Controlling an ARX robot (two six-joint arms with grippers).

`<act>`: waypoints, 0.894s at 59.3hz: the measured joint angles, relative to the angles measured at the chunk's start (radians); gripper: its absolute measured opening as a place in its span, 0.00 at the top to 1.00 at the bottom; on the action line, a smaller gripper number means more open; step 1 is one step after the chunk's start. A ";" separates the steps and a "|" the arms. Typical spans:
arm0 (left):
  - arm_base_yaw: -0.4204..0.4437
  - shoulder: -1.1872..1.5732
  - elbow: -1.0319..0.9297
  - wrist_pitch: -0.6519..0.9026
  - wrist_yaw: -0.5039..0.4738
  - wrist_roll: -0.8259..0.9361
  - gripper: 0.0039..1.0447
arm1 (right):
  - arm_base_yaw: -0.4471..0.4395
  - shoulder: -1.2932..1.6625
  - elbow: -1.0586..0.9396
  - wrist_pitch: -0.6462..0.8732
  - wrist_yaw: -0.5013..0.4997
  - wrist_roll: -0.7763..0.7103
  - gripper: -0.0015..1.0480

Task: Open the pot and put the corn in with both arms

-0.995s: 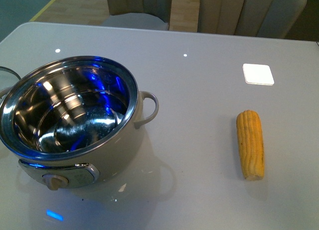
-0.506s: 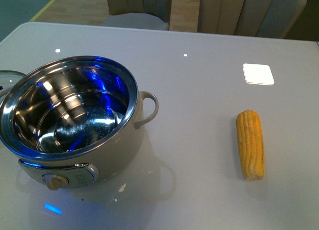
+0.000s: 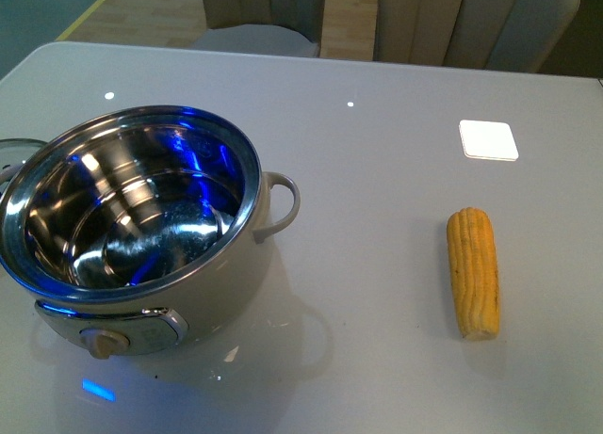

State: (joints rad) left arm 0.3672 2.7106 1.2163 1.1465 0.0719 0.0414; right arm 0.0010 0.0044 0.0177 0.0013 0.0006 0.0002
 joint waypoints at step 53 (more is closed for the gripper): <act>-0.020 -0.852 -0.475 -0.224 -0.050 -0.133 0.06 | 0.000 0.000 0.000 0.000 0.000 0.000 0.08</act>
State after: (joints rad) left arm 0.3470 1.8584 0.7418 0.9230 0.0223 -0.0914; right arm 0.0010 0.0044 0.0177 0.0013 0.0006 0.0002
